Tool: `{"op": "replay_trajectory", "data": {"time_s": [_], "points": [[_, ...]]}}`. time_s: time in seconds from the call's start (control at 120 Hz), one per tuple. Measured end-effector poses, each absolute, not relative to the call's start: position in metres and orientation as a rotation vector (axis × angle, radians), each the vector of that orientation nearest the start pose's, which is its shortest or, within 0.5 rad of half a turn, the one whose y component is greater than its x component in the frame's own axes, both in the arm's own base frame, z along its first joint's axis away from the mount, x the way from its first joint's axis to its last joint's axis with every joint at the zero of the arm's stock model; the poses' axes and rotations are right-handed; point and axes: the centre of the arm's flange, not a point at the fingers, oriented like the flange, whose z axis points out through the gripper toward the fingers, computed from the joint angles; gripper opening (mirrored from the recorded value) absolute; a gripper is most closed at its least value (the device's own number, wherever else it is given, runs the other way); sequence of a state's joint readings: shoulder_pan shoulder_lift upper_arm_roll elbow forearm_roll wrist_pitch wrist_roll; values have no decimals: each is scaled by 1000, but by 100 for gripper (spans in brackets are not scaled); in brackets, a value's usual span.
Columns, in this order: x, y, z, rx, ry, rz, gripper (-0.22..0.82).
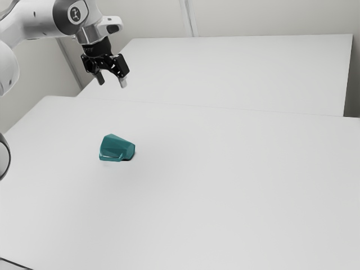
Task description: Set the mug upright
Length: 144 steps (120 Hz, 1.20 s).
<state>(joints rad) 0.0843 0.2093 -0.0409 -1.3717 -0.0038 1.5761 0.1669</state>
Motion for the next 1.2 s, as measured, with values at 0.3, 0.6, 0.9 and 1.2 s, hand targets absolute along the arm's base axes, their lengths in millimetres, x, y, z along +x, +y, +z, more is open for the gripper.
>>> {"op": "replay_trajectory", "data": {"time_s": [0.3, 0.6, 0.9, 1.2], "points": [[618, 29, 597, -3150, 193, 2, 60], [613, 81, 584, -3303, 74, 8, 60], [604, 201, 513, -3624, -72, -14, 60], [612, 258, 409, -3803, -18, 1, 60]]}}
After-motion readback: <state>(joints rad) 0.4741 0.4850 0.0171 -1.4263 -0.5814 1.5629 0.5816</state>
